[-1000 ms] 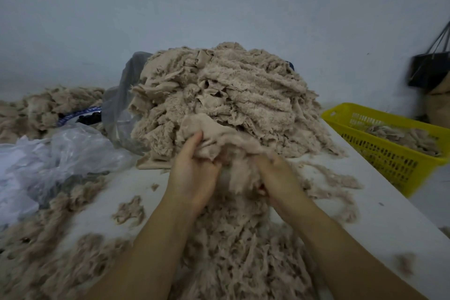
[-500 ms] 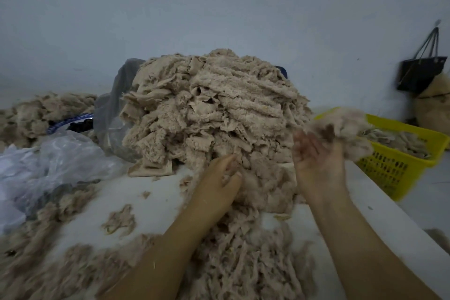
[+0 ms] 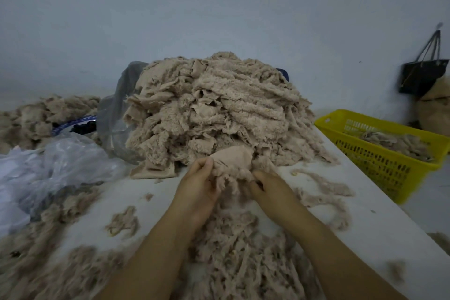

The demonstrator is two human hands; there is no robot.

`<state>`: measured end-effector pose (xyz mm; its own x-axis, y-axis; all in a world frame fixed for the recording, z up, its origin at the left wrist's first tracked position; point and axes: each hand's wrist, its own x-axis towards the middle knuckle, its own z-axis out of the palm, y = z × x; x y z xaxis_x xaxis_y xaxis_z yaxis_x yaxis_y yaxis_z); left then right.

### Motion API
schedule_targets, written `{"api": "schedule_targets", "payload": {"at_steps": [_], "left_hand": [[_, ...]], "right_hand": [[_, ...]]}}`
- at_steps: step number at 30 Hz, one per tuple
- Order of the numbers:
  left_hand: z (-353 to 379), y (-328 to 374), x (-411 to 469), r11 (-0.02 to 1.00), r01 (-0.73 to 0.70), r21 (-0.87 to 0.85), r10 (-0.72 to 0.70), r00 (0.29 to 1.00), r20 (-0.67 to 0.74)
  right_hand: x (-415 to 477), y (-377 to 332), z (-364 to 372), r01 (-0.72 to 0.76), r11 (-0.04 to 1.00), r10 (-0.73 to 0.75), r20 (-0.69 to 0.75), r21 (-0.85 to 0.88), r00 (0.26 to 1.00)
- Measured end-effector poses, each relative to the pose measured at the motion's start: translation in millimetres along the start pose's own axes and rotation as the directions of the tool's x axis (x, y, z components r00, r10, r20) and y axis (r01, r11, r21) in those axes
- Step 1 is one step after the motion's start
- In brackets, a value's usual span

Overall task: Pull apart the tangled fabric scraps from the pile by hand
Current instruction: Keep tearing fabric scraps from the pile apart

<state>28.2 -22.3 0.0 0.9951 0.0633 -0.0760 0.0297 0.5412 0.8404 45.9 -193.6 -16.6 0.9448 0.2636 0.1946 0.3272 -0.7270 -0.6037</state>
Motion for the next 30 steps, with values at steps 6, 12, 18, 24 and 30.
{"api": "schedule_targets", "payload": {"at_steps": [6,12,18,24,30], "left_hand": [[-6.5,19.6,6.5,0.966,-0.031,-0.257,0.013,0.997,-0.073],[6.4,-0.1,-3.8,0.512,-0.179,0.84,0.169,0.98,0.106],[8.7,-2.7,-9.4,0.583,-0.291,0.758,0.237,0.954,0.184],[1.1,15.5,-10.2,0.994,0.102,-0.042,-0.098,0.991,0.092],[-1.0,21.9,-8.1,0.933,0.151,-0.326,-0.091,0.978,0.19]], "right_hand": [[3.6,10.4,-13.8,-0.172,0.985,0.166,-0.204,-0.011,0.965],[4.7,0.5,-12.2,-0.04,0.988,0.086,-0.305,0.152,0.949],[0.3,-9.2,-16.5,0.023,0.994,0.006,-0.257,0.11,0.967],[1.6,-9.9,-16.7,-0.001,0.979,0.033,-0.156,0.206,0.987],[-0.9,-3.1,-12.0,-0.062,0.964,0.077,-0.047,0.257,0.996]]}}
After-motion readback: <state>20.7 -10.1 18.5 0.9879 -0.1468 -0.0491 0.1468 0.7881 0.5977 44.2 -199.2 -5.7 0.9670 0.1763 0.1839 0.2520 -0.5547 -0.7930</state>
